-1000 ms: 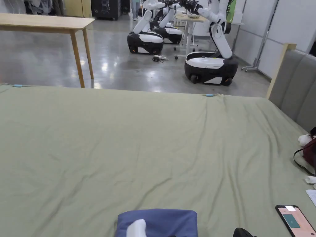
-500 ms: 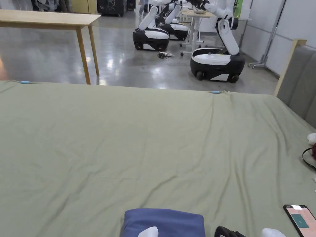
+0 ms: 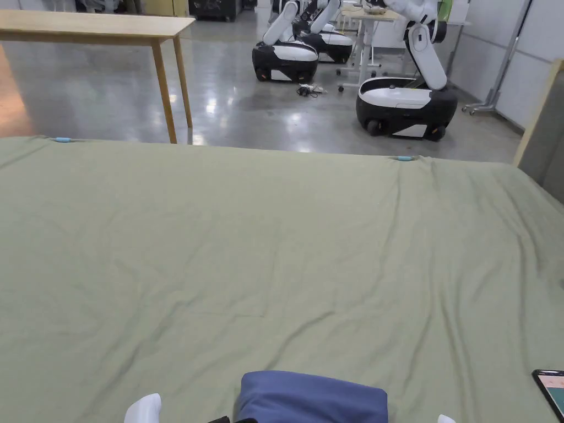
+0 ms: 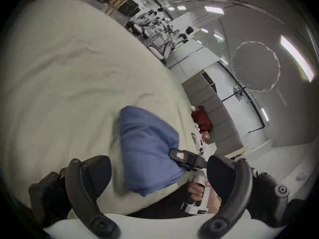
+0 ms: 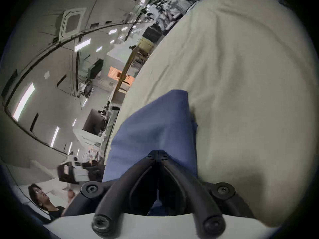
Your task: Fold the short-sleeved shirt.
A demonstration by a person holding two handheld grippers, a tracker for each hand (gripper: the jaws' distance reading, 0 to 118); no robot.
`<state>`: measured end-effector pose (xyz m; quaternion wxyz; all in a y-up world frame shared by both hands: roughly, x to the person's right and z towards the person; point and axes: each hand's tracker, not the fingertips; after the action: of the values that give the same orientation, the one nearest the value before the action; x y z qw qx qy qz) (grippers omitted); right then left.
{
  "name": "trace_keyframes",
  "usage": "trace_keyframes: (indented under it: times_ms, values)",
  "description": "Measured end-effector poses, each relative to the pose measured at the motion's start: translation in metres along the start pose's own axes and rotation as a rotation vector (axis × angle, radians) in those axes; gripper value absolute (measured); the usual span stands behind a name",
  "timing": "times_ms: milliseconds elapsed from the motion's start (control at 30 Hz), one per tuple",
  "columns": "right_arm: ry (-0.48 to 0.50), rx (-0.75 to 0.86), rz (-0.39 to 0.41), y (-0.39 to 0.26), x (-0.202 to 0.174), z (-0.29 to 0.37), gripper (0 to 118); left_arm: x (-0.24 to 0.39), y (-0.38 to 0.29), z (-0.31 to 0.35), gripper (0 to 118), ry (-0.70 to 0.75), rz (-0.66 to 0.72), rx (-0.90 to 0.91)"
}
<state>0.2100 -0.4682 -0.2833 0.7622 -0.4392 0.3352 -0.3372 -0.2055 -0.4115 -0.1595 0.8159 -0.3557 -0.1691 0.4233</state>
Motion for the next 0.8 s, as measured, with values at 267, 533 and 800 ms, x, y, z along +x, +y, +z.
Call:
trace_keyframes:
  times_ms: [267, 533, 800]
  values:
    - [0.019, 0.013, -0.002, -0.003, -0.001, 0.001, 5, -0.049, -0.010, -0.075, 73, -0.265, 0.257, -0.055]
    - [0.011, 0.045, 0.038, -0.007, -0.017, 0.011, 5, -0.021, -0.006, -0.067, 30, -0.075, 0.169, -0.045]
    - [-0.014, 0.036, 0.093, -0.017, -0.047, 0.010, 5, -0.062, 0.056, 0.071, 30, 0.081, 0.025, 0.036]
